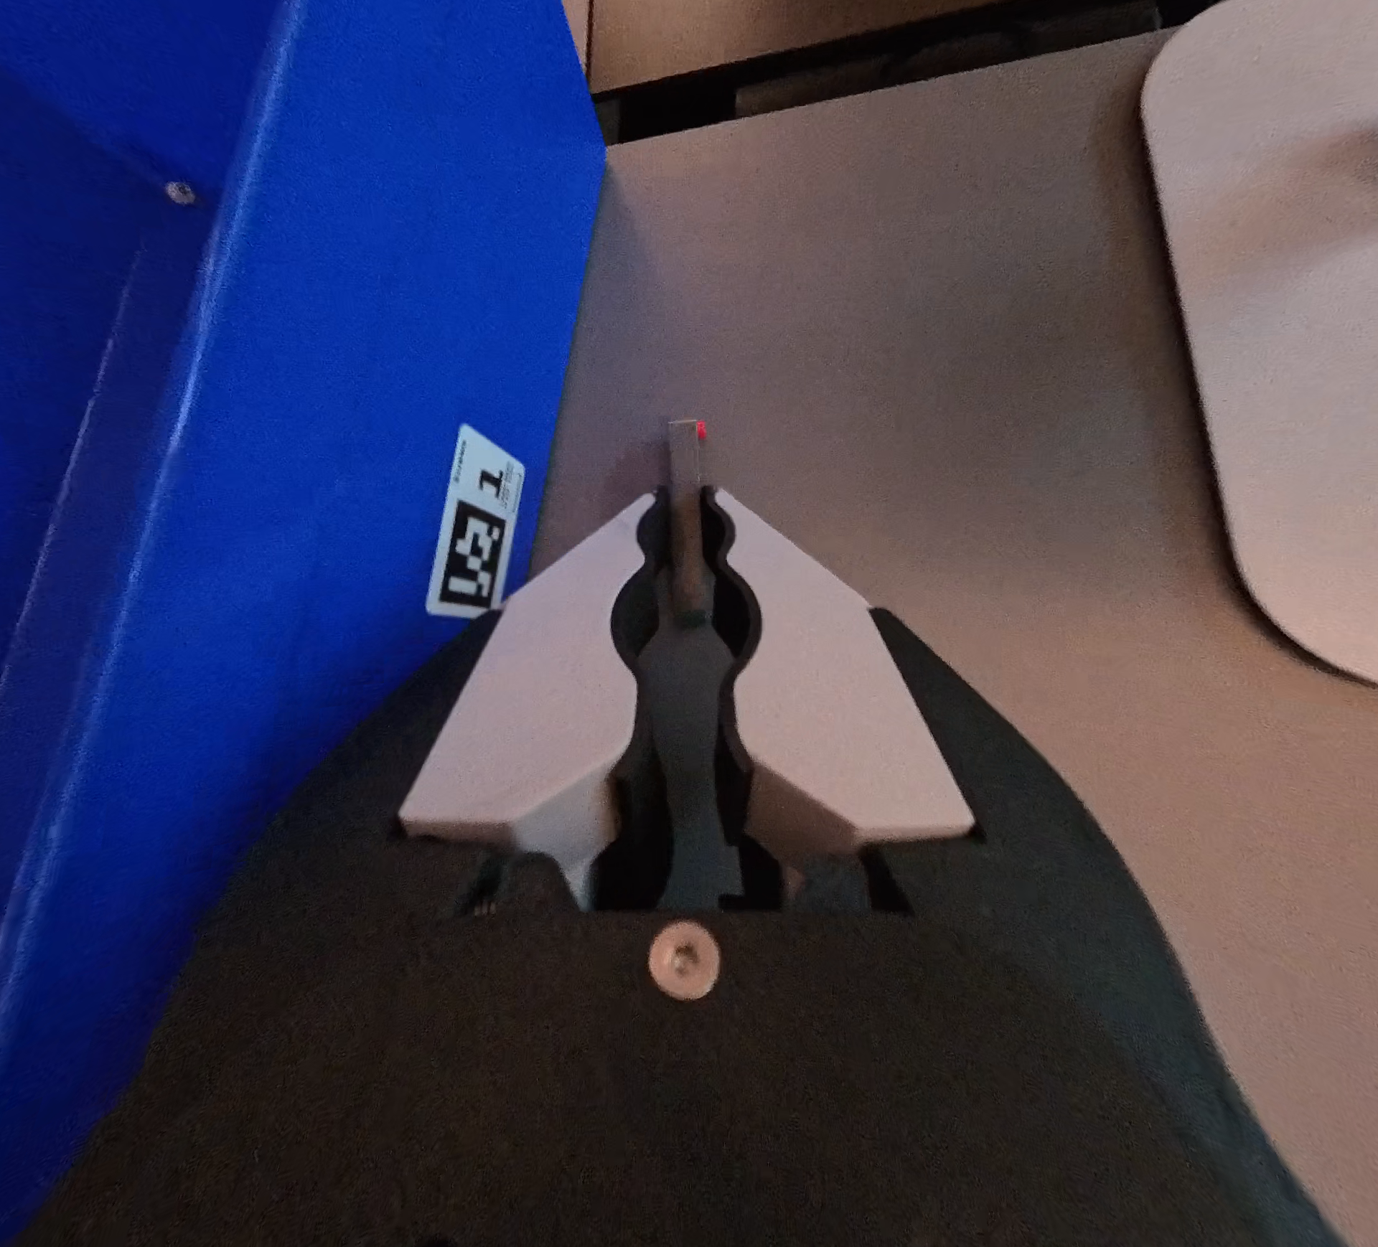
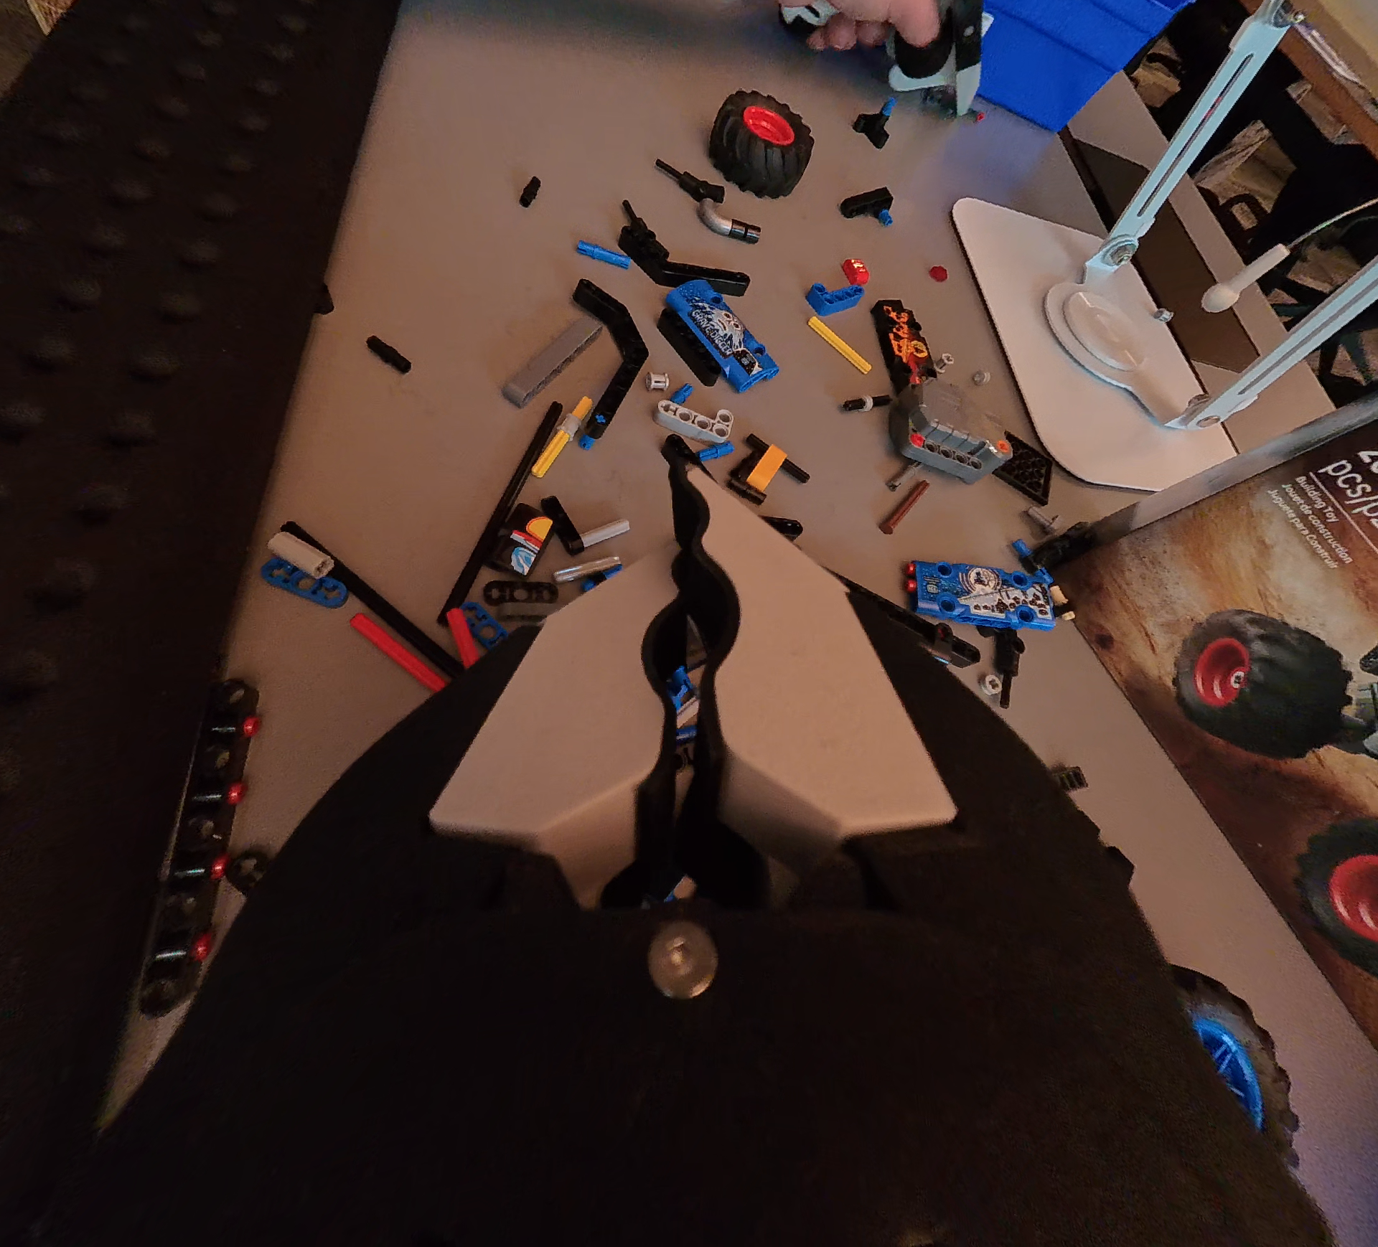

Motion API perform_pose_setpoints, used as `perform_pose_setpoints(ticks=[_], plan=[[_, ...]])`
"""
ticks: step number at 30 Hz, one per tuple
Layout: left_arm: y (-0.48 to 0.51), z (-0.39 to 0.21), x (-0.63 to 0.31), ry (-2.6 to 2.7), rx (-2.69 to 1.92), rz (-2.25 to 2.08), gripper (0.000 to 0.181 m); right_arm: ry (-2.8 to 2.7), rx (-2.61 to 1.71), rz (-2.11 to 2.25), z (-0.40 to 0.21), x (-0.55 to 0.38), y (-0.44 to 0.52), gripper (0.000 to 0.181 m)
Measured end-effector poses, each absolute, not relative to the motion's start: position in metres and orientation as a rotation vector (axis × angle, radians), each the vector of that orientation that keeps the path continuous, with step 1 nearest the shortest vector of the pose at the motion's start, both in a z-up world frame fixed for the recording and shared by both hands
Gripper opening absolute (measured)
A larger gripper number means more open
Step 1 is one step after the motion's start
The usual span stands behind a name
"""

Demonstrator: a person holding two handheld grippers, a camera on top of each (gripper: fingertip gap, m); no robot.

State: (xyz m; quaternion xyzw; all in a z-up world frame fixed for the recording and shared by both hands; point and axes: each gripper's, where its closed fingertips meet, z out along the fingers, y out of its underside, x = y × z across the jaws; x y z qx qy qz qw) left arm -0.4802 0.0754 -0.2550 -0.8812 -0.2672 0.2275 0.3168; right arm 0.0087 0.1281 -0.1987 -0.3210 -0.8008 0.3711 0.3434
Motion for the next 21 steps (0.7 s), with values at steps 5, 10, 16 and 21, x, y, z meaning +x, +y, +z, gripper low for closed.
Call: perform_pose_setpoints(ticks=[5,10,16,21], plan=[[0.063,-0.256,-0.420,-0.554,-2.391,0.389,0.006,-2.077,-0.830,0.969,-0.196,0.009,0.127,0.000],[0.048,-0.257,-0.350,-0.363,-2.443,0.236,0.006,-2.088,-0.815,0.960,-0.197,0.010,0.124,0.000],[0.032,-0.249,-0.300,-0.225,-2.429,0.170,0.018,-2.088,-0.830,0.972,-0.199,0.010,0.126,0.000],[0.043,-0.231,-0.290,0.002,-2.318,0.275,0.032,-2.087,-0.851,0.996,-0.201,0.009,0.128,0.000]])
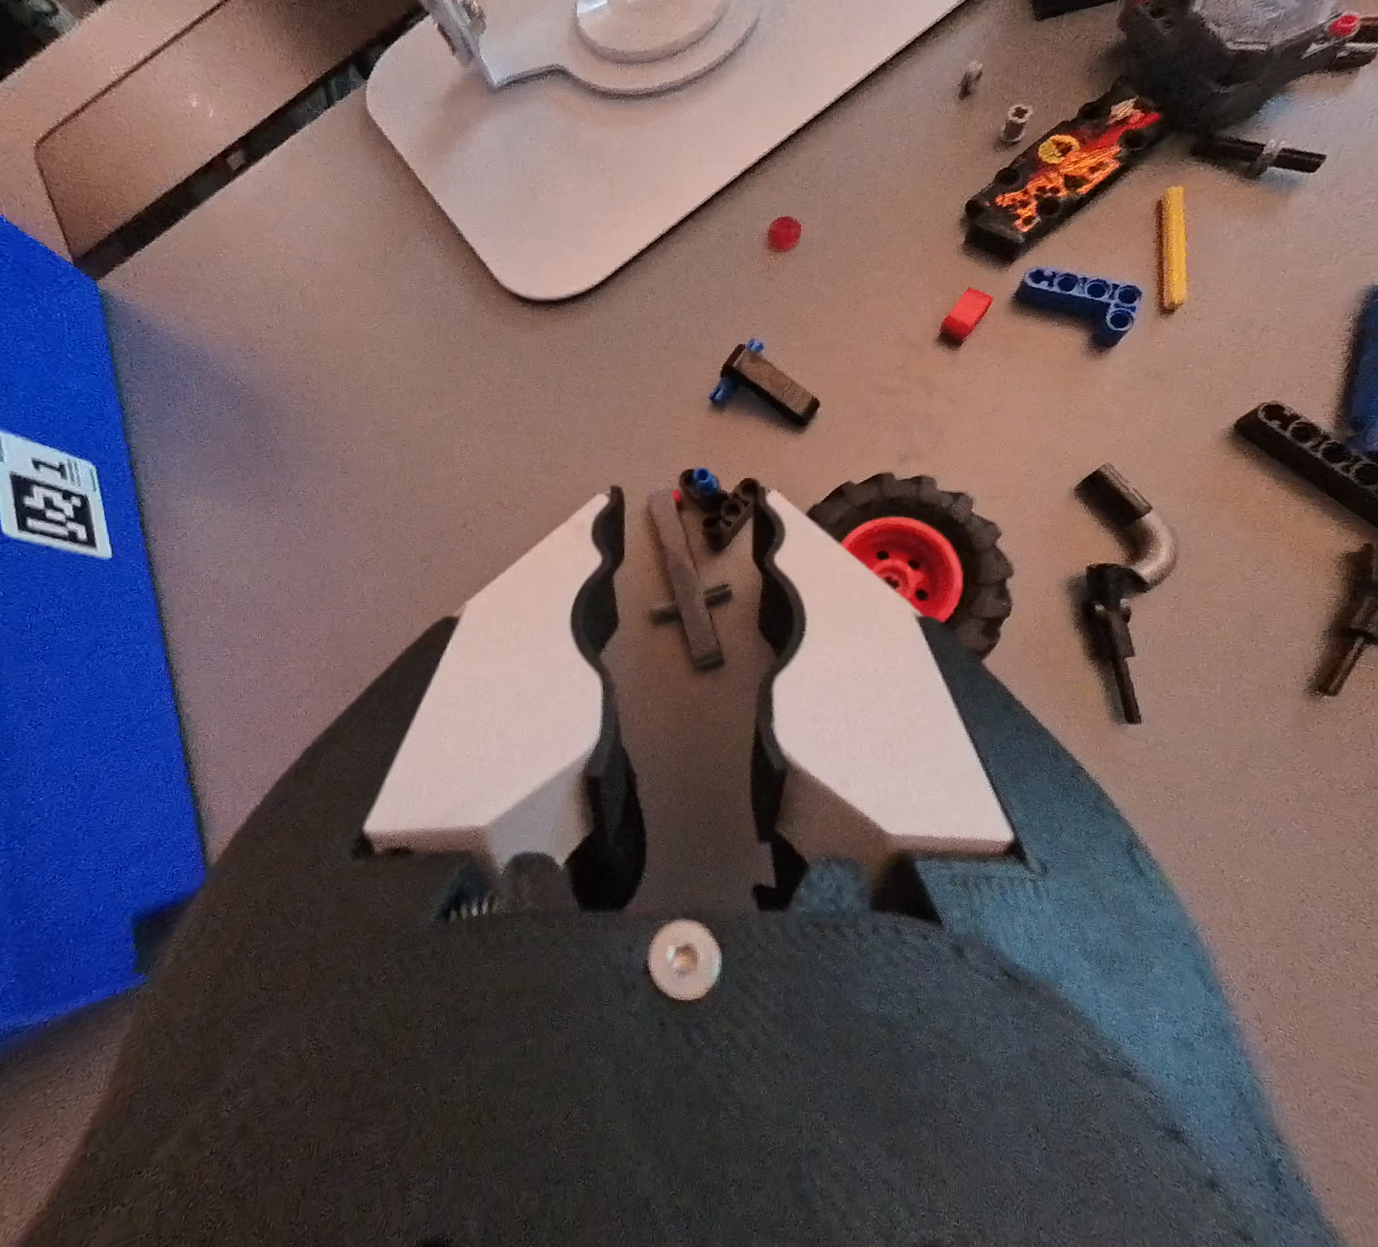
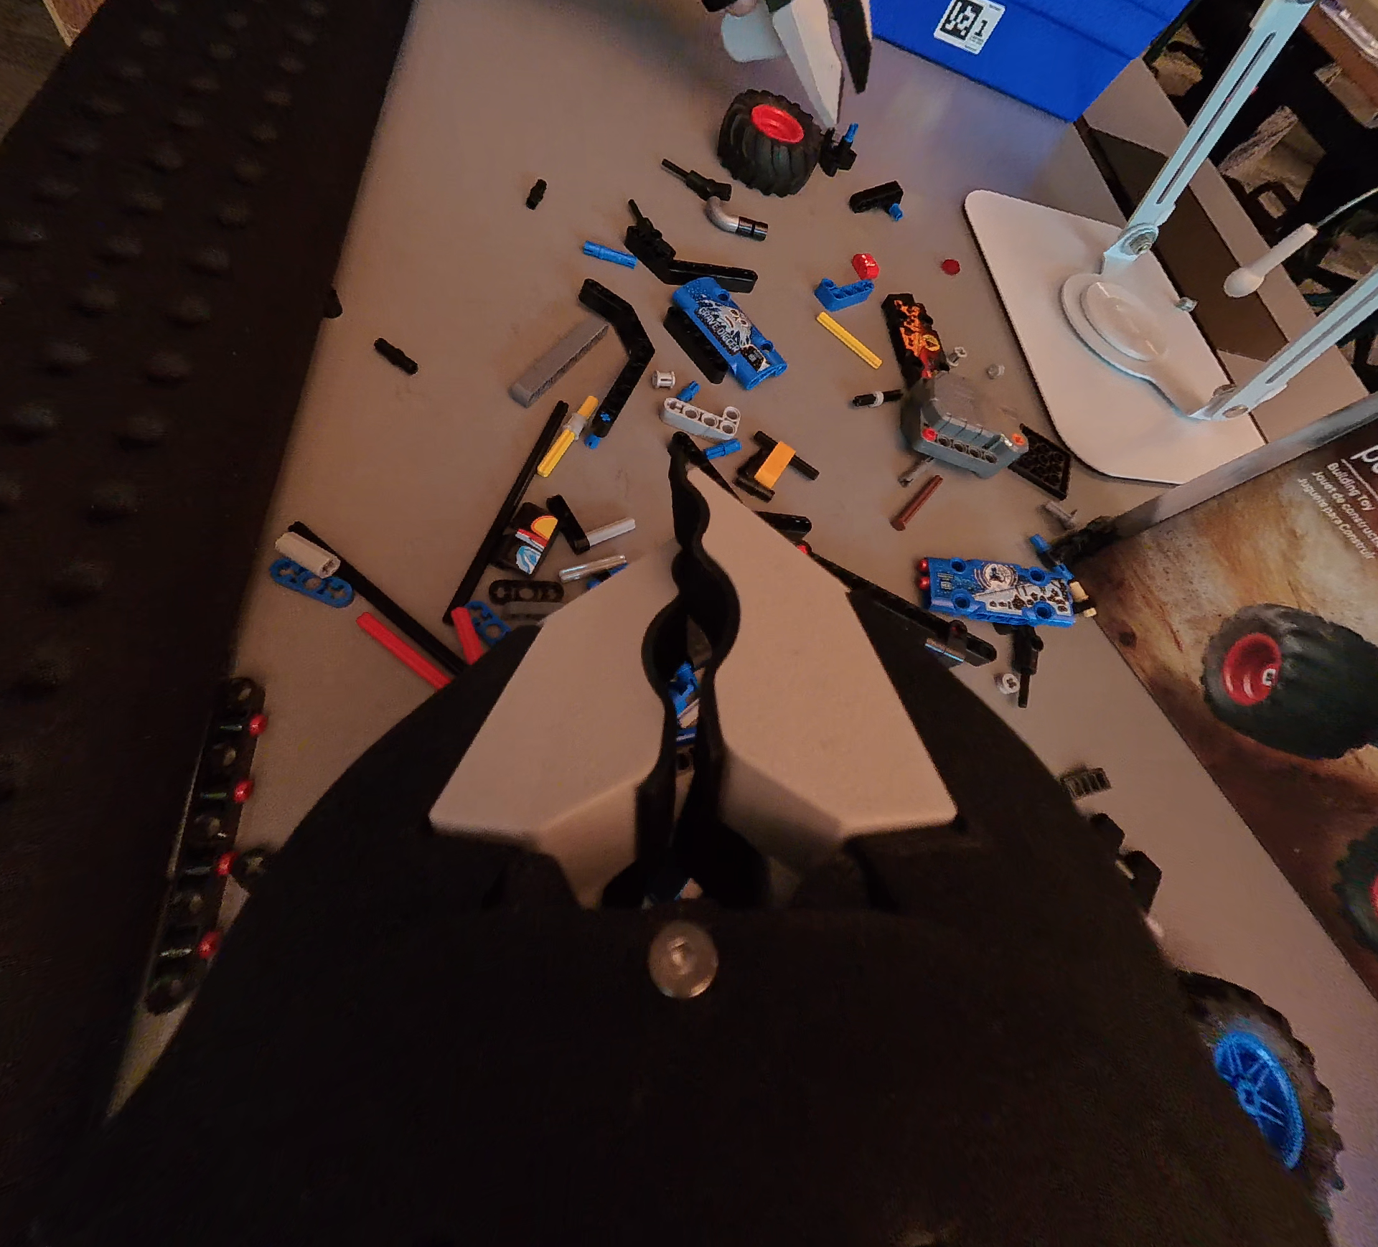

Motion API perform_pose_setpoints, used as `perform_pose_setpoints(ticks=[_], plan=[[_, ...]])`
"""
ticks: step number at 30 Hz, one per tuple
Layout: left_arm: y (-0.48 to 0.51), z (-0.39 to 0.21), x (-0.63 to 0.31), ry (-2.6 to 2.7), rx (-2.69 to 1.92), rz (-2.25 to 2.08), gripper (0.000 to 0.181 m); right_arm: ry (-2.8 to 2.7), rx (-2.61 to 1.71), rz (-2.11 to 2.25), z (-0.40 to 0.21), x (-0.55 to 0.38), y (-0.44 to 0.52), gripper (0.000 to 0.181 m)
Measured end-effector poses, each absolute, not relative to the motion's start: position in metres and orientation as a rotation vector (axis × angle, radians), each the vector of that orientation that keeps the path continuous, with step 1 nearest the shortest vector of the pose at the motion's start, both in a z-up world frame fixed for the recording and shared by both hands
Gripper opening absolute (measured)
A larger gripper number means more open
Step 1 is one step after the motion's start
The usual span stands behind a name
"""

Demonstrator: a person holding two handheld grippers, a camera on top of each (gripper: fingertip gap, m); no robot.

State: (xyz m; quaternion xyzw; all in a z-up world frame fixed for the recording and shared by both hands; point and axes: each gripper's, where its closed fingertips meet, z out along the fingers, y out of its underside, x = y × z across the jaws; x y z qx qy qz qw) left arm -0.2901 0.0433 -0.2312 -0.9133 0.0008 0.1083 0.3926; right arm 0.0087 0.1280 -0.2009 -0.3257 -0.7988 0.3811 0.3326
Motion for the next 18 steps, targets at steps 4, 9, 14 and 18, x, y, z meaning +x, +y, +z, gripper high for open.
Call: perform_pose_setpoints(ticks=[4,9,14,18], plan=[[0.050,-0.236,-0.296,0.024,-2.380,0.301,0.015,-2.086,-0.874,1.000,-0.204,0.008,0.132,0.000],[0.059,-0.238,-0.287,0.044,-2.346,0.209,0.002,-2.055,-0.900,1.013,-0.202,0.006,0.139,0.000],[0.068,-0.197,-0.253,0.095,-2.146,0.113,0.002,-1.891,-0.946,1.135,-0.173,-0.002,0.143,0.000],[0.086,-0.126,-0.169,0.272,-1.806,-0.102,0.001,-1.696,-0.994,1.427,-0.127,-0.014,0.132,0.000]])
